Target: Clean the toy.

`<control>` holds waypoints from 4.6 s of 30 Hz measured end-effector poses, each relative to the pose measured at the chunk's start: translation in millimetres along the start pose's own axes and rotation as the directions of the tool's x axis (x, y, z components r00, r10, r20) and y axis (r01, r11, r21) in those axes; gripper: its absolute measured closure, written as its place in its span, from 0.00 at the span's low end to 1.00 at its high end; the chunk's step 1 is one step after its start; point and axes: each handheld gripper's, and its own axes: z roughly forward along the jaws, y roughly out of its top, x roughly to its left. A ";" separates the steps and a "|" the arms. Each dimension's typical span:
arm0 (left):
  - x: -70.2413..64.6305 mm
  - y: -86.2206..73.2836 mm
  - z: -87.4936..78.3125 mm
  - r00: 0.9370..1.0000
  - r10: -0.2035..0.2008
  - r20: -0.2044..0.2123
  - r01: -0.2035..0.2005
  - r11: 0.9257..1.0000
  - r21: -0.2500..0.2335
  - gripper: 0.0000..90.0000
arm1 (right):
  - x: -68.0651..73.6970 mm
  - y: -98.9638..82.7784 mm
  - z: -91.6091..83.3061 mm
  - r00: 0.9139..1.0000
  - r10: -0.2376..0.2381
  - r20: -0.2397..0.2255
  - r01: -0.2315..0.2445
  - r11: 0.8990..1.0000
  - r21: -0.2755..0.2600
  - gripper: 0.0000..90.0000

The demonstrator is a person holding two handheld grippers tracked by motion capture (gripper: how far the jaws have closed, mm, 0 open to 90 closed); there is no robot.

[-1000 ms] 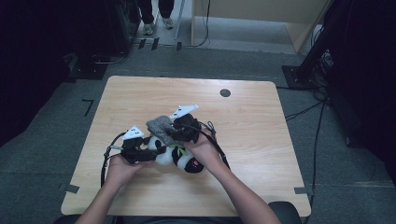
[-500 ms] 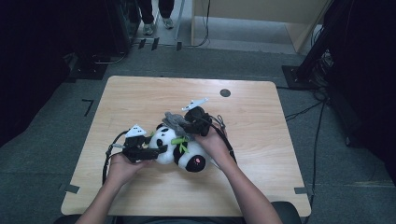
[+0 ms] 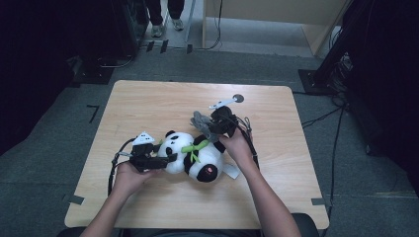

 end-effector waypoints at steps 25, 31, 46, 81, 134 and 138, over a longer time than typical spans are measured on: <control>-1.5 6.7 2.2 0.994 -0.032 -0.109 0.026 0.998 -0.057 0.52 | 1.5 -2.4 -93.9 0.998 -0.030 -0.061 0.008 0.942 -0.336 0.85; 12.1 2.7 0.2 0.998 -0.064 0.015 0.064 0.998 -0.029 0.42 | 2.4 -35.7 -78.0 0.999 -0.017 -0.034 0.008 0.971 -0.239 0.85; 14.8 0.4 2.5 0.999 -0.044 0.032 0.045 0.999 -0.019 0.30 | -24.2 -78.2 -64.6 0.992 0.120 -0.025 -0.122 0.976 -0.182 0.85; 16.2 0.8 3.8 0.997 -0.062 0.037 0.063 0.998 -0.017 0.23 | 4.5 -59.6 -66.5 0.998 0.026 -0.053 -0.038 0.973 -0.229 0.82; 11.2 2.5 0.5 1.000 -0.024 0.011 0.024 0.999 0.029 0.33 | 41.5 -70.4 -52.1 0.978 -0.043 -0.204 0.000 0.978 -0.207 0.84; 11.1 2.7 0.6 1.000 -0.027 0.010 0.027 0.999 0.030 0.33 | 35.1 -80.9 -54.1 0.977 -0.029 -0.213 -0.014 0.980 -0.199 0.85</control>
